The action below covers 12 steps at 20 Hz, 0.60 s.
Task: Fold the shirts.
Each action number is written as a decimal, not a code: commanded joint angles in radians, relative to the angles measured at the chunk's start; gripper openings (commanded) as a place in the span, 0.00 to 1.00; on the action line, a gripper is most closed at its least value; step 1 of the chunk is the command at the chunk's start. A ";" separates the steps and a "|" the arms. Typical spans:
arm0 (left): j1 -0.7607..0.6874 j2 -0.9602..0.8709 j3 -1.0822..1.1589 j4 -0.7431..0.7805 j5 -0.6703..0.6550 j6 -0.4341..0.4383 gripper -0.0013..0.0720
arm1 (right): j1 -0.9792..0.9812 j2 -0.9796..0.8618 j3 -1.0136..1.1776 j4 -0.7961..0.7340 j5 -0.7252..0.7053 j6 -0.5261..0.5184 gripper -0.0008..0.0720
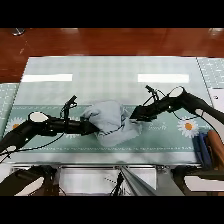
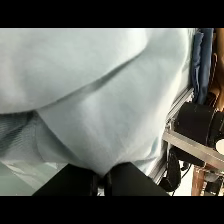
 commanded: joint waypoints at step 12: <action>0.261 0.093 0.353 0.002 -0.097 -0.059 0.04 | -0.076 0.109 0.572 -0.204 0.104 0.106 0.05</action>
